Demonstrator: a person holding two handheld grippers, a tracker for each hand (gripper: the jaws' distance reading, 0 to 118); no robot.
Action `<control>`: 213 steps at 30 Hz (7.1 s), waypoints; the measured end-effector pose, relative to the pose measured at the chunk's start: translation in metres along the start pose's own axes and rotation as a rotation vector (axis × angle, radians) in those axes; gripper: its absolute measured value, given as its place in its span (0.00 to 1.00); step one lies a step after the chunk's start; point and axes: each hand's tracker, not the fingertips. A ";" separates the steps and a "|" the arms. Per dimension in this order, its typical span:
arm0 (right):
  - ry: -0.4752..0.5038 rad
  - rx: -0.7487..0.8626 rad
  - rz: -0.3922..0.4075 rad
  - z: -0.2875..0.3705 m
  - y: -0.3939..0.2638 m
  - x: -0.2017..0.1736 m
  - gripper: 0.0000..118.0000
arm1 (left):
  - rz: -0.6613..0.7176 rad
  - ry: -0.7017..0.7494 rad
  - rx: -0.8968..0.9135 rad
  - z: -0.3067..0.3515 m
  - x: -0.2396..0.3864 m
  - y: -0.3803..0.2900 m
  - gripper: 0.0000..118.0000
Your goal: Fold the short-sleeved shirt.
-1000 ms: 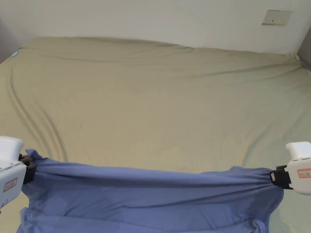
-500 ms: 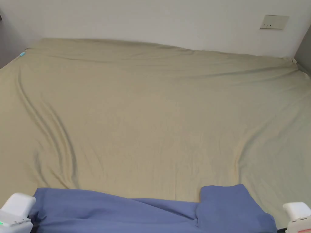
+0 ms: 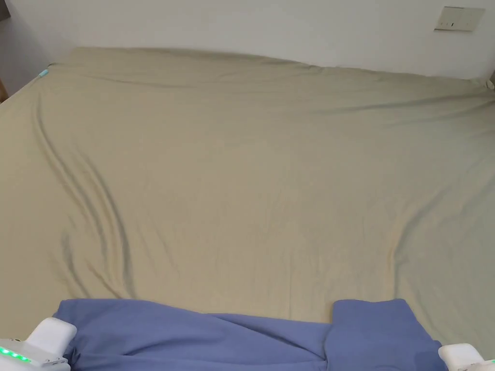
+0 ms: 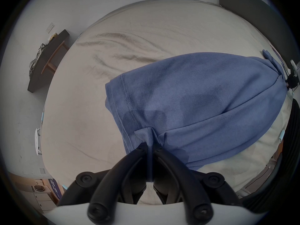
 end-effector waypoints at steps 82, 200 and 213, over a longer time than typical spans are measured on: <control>-0.177 1.041 0.095 0.208 0.038 -0.158 0.00 | 0.862 -1.015 0.045 -0.066 -0.067 -0.027 0.07; -0.230 0.987 0.029 0.215 -0.011 -0.091 0.00 | 0.808 -1.159 0.040 -0.067 0.084 0.060 0.91; -0.204 0.978 0.041 0.212 -0.007 -0.100 0.00 | 0.600 -0.853 0.080 -0.027 0.076 0.047 0.07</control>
